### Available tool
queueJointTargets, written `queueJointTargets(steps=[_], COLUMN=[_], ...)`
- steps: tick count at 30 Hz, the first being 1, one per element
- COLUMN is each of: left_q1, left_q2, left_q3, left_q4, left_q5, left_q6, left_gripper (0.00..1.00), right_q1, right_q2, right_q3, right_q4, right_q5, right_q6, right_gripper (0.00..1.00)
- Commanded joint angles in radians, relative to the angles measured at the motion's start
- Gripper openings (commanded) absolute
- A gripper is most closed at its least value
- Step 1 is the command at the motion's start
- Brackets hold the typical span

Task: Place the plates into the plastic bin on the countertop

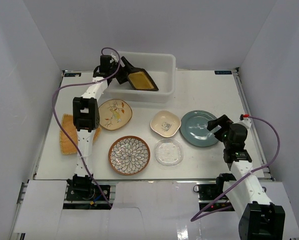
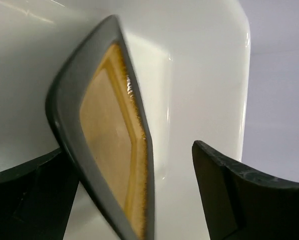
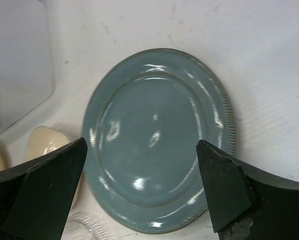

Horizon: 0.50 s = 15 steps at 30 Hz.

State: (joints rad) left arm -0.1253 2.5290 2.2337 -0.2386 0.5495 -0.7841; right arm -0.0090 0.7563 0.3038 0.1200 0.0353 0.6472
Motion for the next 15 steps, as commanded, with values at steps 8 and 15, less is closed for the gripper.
queueJointTargets(steps=[8, 15], left_q1=[-0.007, -0.008], left_q2=[-0.212, -0.298], left_q3=[-0.011, -0.037], left_q4=[0.093, -0.059], left_q5=[0.018, -0.104], left_q6=[0.023, 0.114], left_gripper=[0.98, 0.98], right_q1=[-0.042, -0.091], right_q2=[-0.015, 0.058], right_q3=[-0.043, -0.092], right_q4=[-0.100, -0.092], right_q5=[0.271, 0.172], right_q6=[0.019, 0.101], right_gripper=[0.95, 0.90])
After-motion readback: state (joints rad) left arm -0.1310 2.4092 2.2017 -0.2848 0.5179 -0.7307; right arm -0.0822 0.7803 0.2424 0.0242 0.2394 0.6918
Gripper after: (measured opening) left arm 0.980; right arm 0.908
